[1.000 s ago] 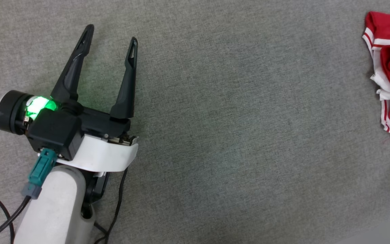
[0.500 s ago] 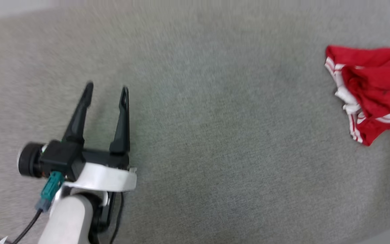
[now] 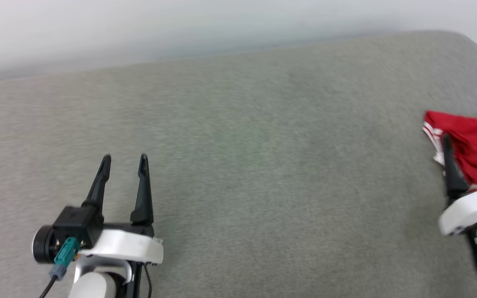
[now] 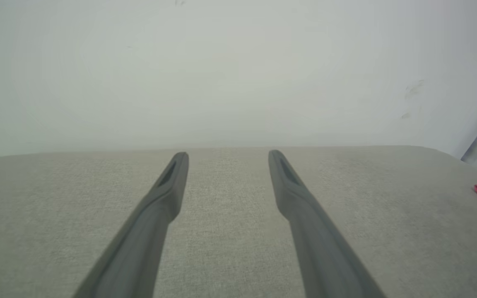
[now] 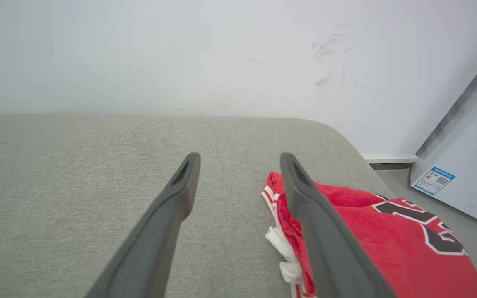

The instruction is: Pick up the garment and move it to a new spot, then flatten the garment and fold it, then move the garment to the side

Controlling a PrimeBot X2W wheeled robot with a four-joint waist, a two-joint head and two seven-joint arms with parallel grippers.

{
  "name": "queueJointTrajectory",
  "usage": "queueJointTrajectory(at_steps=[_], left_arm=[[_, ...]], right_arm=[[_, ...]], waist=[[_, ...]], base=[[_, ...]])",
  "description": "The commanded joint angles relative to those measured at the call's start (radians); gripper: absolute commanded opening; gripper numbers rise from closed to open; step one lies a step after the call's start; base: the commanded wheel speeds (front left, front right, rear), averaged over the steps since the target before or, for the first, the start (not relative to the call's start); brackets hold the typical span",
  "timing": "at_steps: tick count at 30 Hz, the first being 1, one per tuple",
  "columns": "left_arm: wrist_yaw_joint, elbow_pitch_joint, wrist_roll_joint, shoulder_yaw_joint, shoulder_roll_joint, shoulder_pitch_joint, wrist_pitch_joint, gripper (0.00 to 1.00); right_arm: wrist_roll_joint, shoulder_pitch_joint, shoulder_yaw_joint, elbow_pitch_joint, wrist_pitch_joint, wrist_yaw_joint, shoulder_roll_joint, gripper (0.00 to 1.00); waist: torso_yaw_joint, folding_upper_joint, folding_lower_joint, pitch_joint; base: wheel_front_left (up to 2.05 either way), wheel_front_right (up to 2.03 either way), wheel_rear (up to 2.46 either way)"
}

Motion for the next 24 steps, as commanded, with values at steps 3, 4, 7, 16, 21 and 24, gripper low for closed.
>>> queueJointTrajectory(at_steps=[3,4,7,16,21,24], left_arm=[[0.005,0.018,-0.008,0.008,-0.003,0.03,-0.012,1.0],[0.008,0.021,-0.01,0.009,-0.002,0.039,-0.015,1.0],[0.014,0.029,-0.013,0.019,0.007,0.061,-0.019,1.0],[0.012,0.057,-0.028,0.025,0.032,0.159,-0.012,1.0],[0.012,0.065,-0.042,0.025,0.036,0.197,-0.012,1.0],[0.012,0.071,-0.044,0.021,0.033,0.21,-0.014,1.0]], right_arm=[[0.007,0.055,0.031,-0.051,0.006,-0.001,0.038,1.0],[0.005,0.07,0.042,-0.073,0.004,-0.001,0.044,1.0],[0.005,0.118,0.066,-0.133,0.013,-0.001,0.079,1.0],[-0.004,0.292,0.084,-0.285,0.052,-0.001,0.139,1.0],[-0.006,0.353,0.076,-0.332,0.075,-0.001,0.158,1.0],[-0.009,0.364,0.077,-0.345,0.082,-0.001,0.165,1.0]], waist=[[0.065,0.0,0.0001,-0.066],[0.074,0.0,0.0001,-0.077],[0.099,0.0,0.0001,-0.105],[0.127,0.0,0.0001,-0.201],[0.125,0.0,0.0001,-0.222],[0.124,0.0,0.0001,-0.225]], base=[[0.0,0.0,0.0],[0.0,0.0,0.0],[0.0,0.0,0.0],[0.0,0.0,0.0],[0.0,0.0,0.0],[0.0,0.0,0.0]])
